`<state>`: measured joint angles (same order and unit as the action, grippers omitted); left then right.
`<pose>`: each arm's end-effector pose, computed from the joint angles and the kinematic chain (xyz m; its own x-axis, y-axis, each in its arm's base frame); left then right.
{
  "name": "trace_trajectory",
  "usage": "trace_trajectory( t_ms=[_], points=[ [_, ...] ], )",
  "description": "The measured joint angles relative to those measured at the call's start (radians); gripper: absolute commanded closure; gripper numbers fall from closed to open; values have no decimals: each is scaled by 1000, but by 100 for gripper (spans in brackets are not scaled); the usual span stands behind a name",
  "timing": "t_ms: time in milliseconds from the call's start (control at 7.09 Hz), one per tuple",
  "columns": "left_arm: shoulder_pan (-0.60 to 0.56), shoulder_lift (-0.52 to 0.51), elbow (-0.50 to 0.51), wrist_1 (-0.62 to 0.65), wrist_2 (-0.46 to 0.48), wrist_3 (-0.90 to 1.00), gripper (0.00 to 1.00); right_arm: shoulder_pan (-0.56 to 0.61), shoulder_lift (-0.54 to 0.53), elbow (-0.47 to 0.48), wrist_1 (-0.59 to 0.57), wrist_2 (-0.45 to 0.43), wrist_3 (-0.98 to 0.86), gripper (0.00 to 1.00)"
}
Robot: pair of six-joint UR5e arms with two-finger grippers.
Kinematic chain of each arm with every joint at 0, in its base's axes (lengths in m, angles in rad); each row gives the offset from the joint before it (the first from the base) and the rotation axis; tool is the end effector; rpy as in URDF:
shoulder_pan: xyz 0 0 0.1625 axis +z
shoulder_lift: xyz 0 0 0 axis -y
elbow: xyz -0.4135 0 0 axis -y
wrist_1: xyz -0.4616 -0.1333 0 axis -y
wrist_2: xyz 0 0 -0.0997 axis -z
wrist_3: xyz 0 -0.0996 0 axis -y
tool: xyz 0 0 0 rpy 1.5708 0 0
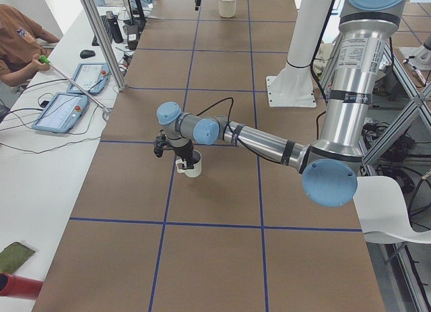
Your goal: Left arm hands cup to right arm to dump lemon
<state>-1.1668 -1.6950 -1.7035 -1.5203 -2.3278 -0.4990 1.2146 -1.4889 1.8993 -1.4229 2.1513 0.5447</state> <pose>0.1802 -0.5865 0.5060 0.7224 -0.0661 -0.6883 -0.0445 0.9889 -0.1417 -0.1305 -0.5764 0.4083 0.7369 -0.0704 0.6723 -0.1006 0.9721 0.2120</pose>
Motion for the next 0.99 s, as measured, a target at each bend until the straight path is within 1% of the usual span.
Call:
trace_trajectory(
  t_ms=[141,282,564,988],
  points=[
    [1,19,-13,-6,0,1,100,27,-49,4,-7,54,-57,0],
    [1,43,-22,-28,0,1,100,48,-90,1,-13,82,-143,0],
    [8,70,-32,-63,-6,-31,100,62,-118,-6,-23,105,-219,0],
    [74,74,-43,-79,-10,-93,100,65,-124,-8,-26,112,-230,0]
  ],
)
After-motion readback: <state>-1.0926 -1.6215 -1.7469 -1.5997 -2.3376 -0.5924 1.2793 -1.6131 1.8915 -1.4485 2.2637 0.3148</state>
